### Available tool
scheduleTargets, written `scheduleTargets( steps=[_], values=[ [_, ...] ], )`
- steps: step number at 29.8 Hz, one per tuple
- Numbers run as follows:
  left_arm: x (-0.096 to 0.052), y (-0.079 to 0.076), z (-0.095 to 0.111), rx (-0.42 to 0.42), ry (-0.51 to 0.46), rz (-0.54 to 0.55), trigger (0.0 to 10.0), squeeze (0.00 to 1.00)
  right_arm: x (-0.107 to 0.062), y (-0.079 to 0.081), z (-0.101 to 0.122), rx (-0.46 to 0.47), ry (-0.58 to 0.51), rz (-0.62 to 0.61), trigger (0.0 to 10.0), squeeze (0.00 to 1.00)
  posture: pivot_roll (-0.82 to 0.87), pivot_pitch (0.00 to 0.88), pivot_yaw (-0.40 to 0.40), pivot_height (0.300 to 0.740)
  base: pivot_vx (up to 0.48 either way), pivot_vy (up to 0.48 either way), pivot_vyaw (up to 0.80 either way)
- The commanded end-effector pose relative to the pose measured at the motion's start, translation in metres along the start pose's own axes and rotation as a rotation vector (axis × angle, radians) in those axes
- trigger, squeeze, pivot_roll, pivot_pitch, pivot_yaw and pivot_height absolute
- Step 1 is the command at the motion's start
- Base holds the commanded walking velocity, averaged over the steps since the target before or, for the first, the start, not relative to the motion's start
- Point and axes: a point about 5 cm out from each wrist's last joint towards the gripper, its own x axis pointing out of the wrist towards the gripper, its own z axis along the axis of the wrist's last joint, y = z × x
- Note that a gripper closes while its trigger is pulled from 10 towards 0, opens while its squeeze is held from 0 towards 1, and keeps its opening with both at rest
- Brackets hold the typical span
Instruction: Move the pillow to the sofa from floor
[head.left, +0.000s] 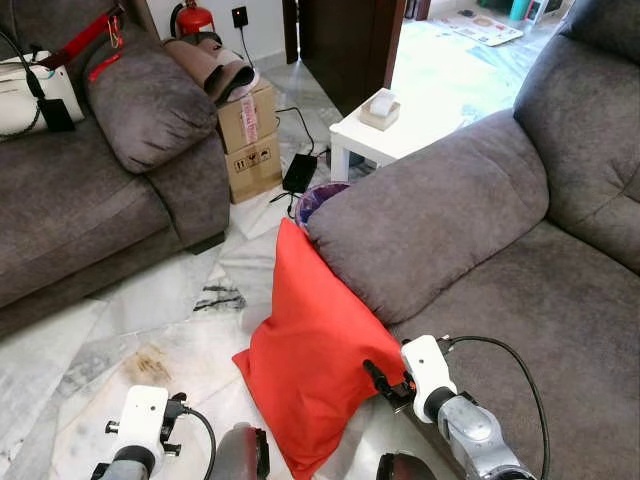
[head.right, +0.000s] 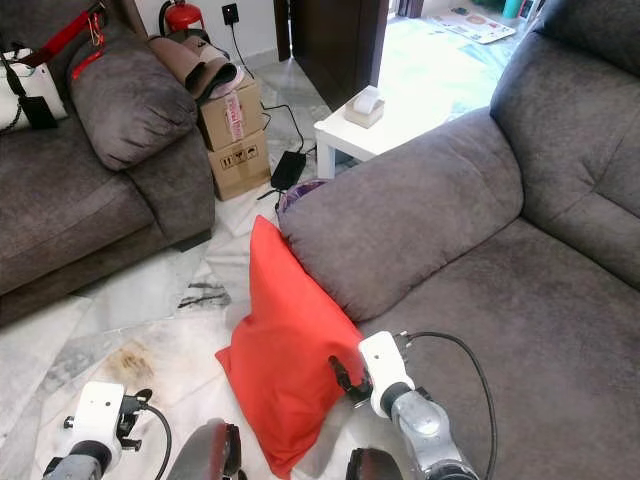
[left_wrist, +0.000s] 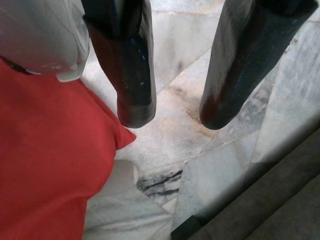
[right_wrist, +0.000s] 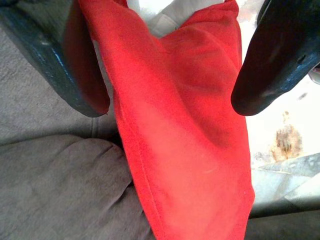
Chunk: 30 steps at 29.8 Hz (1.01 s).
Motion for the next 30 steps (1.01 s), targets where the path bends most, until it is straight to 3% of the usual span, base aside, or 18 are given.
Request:
scheduleTargets(
  steps=[1,19,20,26,30],
  values=[
    [-0.006,0.001,-0.003,-0.003,0.020,-0.003,10.0,0.00,0.000,0.006,-0.006,0.006,0.027,0.012,10.0,0.00,0.15,0.246,0.027,0.622,0.000,0.000,0.00],
    [-0.015,0.005,0.033,0.019,-0.090,0.015,10.0,0.00,0.011,0.010,0.007,0.005,0.014,-0.085,10.0,0.00,0.22,0.281,0.035,0.622,0.000,0.000,0.00],
    [-0.016,0.005,0.033,0.022,-0.088,0.016,10.0,0.00,0.011,0.011,0.008,-0.005,0.013,-0.074,0.0,0.00,0.23,0.283,0.036,0.622,0.000,0.000,0.00],
    [-0.020,0.009,0.035,0.034,-0.075,0.020,10.0,0.00,0.013,0.014,0.007,-0.102,0.038,-0.074,0.0,0.00,0.24,0.285,0.037,0.622,0.000,0.000,0.00],
    [-0.021,0.009,0.035,0.038,-0.072,0.020,10.0,0.00,0.011,0.012,0.005,-0.116,0.053,-0.089,0.0,0.00,0.24,0.282,0.038,0.622,0.000,0.000,0.00]
  ],
)
